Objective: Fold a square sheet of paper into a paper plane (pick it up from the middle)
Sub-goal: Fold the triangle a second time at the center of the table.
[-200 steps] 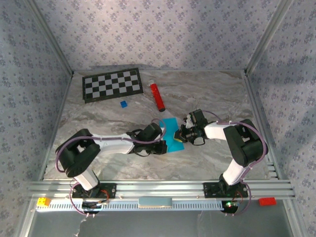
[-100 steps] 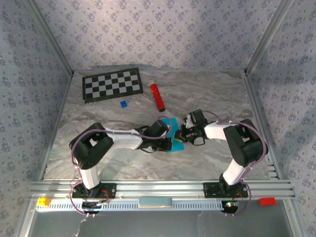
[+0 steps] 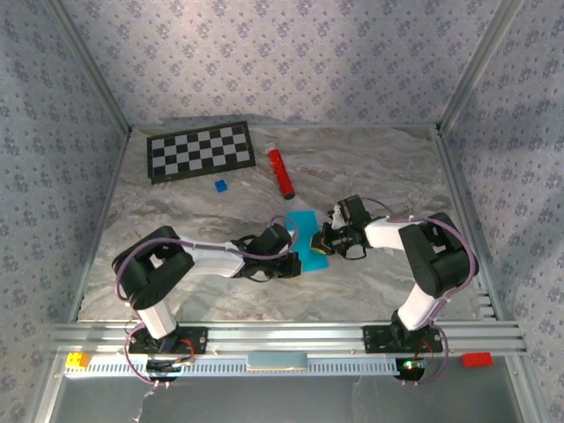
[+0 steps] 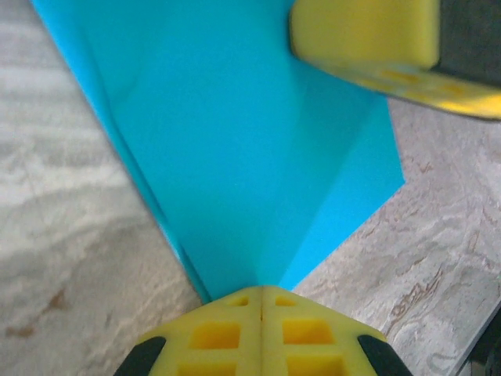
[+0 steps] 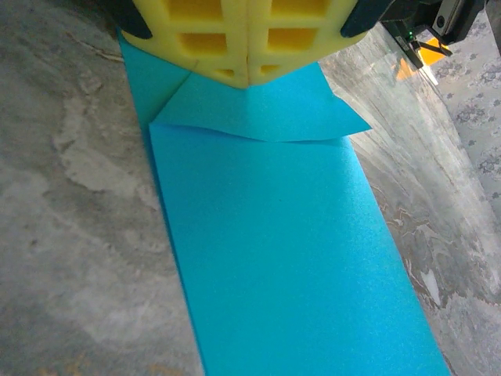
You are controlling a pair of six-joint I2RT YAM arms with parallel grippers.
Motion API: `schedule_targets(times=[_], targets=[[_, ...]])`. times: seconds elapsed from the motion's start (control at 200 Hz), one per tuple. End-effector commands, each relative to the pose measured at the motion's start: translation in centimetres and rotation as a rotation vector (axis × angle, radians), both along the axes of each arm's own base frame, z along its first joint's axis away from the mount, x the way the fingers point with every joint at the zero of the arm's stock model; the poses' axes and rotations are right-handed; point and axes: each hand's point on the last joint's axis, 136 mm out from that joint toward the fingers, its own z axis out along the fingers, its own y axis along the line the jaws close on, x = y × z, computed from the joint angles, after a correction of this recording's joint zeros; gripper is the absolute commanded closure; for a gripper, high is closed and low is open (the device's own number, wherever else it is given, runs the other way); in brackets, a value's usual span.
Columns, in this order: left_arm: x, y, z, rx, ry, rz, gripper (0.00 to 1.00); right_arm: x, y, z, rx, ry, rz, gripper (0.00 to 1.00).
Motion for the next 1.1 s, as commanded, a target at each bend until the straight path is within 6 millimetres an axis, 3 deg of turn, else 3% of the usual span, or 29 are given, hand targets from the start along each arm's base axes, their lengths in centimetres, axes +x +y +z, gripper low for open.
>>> schedule_targets(times=[0.0,0.095,0.29,0.51,0.58,0.735,0.959,1.094], targets=[[-3.0,3.1,-2.3,0.128,0.098,-0.001,1.00,-2.0,-3.1,-3.8,-0.158,0.114,-0.046,1.00],[-2.7,2.6,-0.9,0.096,0.072,-0.002,1.00,-2.1,-3.0,-3.7,-0.153,0.116,-0.046,1.00],[0.1,0.6,4.7,-0.011,-0.074,0.005,0.97,-2.0,-2.7,-3.4,-0.126,0.116,-0.055,1.00],[4.6,-1.6,6.3,-0.084,-0.093,0.041,0.96,-1.9,-2.5,-3.1,-0.118,0.106,-0.056,1.00],[4.9,-2.5,5.9,-0.078,-0.081,0.017,0.97,-1.9,-2.5,-3.1,-0.116,0.107,-0.058,1.00],[5.0,-2.7,2.8,-0.015,-0.032,0.016,0.99,-1.8,-2.4,-3.0,-0.108,0.104,-0.056,1.00],[3.2,-0.5,-1.6,0.087,0.050,0.039,1.00,-1.4,-2.1,-2.3,-0.082,0.080,-0.054,1.00],[1.3,1.0,-3.4,0.136,0.075,0.037,1.00,-0.7,-1.6,-0.8,-0.047,0.038,-0.051,0.99]])
